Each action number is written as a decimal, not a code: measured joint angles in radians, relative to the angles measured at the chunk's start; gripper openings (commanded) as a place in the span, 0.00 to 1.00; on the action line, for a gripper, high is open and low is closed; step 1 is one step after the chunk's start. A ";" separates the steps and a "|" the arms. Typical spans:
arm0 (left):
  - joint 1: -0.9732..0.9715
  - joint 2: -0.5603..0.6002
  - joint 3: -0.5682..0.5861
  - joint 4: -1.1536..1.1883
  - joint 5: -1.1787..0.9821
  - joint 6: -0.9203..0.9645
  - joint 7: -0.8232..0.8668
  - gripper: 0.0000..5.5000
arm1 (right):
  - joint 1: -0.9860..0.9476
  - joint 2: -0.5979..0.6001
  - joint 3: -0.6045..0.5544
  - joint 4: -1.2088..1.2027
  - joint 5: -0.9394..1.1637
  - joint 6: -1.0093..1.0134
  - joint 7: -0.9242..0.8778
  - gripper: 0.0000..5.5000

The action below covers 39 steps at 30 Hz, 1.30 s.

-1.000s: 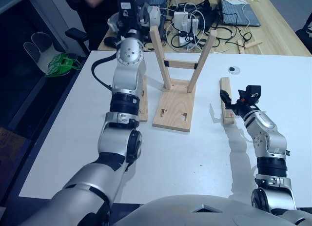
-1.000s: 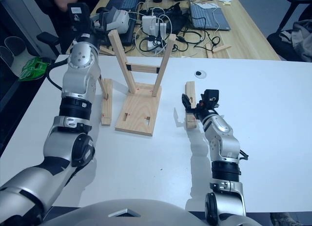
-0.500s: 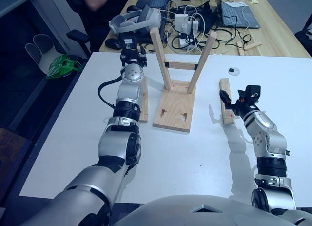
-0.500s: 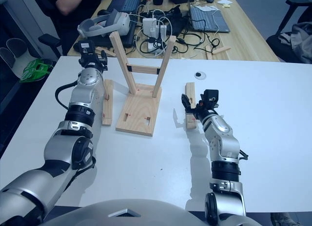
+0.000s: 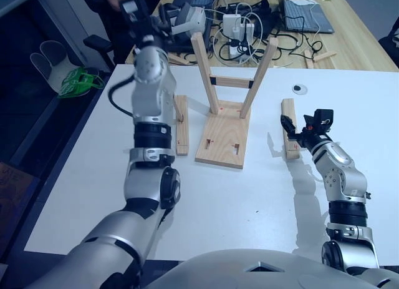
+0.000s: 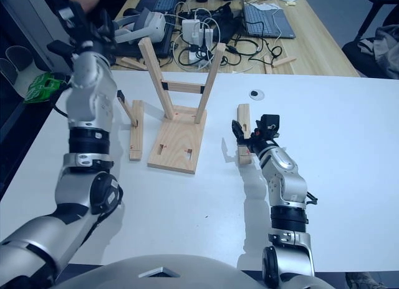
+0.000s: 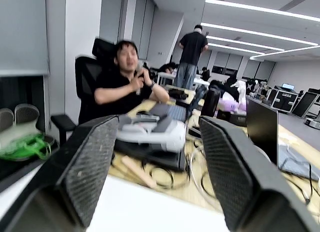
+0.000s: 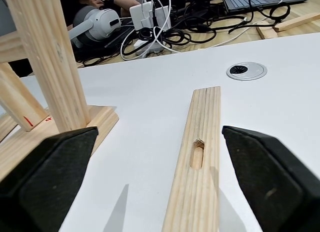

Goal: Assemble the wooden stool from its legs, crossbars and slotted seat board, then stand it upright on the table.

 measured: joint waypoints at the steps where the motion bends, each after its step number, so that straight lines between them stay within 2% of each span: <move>1: 0.007 0.015 0.009 0.009 -0.004 0.059 -0.006 0.54 | 0.000 0.000 -0.001 0.000 0.000 0.000 0.000 0.84; 3: 0.074 0.047 0.026 0.057 -0.015 0.173 -0.031 0.54 | 0.002 0.000 -0.005 0.000 0.000 0.000 0.000 0.84; 7: 0.202 0.086 0.001 0.045 -0.001 0.280 -0.087 0.54 | 0.005 0.000 -0.006 -0.003 0.001 0.002 -0.001 0.84; 15: 0.453 0.004 -0.174 -0.361 -0.005 0.538 -0.187 0.54 | 0.013 0.001 -0.008 -0.017 0.009 0.013 -0.001 0.84; 21: 0.485 -0.035 -0.223 -0.456 -0.004 0.609 -0.198 0.54 | 0.013 0.002 -0.008 -0.020 0.010 0.013 -0.010 0.84; 33: 0.507 -0.032 -0.260 -0.493 0.008 0.656 -0.240 0.54 | 0.013 0.003 -0.008 -0.022 0.012 0.013 -0.018 0.84; 36: 0.503 0.036 -0.288 -0.482 0.008 0.664 -0.316 0.54 | 0.013 0.004 -0.008 -0.023 0.012 0.013 -0.019 0.84; 39: 0.474 0.150 -0.345 -0.414 0.006 0.666 -0.468 0.54 | 0.014 0.008 -0.009 -0.023 0.013 0.012 -0.021 0.84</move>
